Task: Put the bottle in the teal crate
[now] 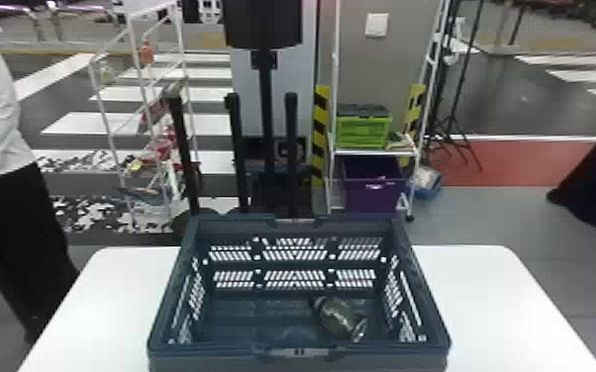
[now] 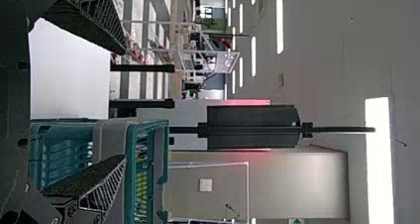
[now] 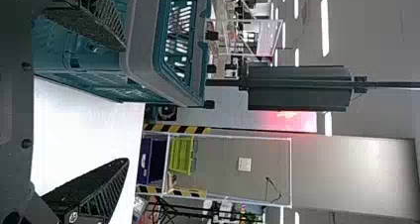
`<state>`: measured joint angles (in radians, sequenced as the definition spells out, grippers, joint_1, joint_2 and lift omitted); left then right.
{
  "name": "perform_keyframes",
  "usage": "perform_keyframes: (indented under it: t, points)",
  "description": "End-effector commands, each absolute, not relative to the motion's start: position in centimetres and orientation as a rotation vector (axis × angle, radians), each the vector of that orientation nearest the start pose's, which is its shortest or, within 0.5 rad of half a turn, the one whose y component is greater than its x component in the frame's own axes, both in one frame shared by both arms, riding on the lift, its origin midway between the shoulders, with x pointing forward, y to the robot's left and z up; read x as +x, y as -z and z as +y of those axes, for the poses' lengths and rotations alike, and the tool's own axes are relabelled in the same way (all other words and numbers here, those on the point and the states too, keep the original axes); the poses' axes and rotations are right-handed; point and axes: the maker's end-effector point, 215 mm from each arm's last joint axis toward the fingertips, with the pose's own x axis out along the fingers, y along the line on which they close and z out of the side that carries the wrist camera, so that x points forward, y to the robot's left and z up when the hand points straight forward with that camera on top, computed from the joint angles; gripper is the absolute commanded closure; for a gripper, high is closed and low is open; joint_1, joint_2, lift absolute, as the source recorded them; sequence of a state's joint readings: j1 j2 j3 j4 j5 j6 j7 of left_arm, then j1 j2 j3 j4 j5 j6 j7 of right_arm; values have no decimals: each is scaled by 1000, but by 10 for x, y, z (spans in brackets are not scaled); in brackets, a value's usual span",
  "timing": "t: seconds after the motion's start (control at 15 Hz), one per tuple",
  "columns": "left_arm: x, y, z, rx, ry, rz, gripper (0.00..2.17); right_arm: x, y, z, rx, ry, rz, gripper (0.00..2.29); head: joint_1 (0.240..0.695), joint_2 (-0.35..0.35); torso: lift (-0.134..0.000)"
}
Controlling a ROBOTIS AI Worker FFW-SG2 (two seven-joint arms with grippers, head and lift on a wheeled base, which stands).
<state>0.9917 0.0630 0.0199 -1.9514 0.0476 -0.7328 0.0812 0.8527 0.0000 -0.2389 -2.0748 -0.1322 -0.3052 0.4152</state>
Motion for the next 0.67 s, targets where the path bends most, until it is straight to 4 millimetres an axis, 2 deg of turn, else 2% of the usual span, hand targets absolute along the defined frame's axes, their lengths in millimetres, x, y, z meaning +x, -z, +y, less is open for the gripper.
perform_keyframes:
  t: [0.0, 0.6]
  points:
    - [255, 341, 261, 7, -65, -120, 144, 315, 362, -267, -35, -212, 52, 93, 499, 0, 0]
    - [253, 341, 260, 5, -63, -123, 144, 313, 360, -262, -30, -220, 51, 93, 499, 0, 0]
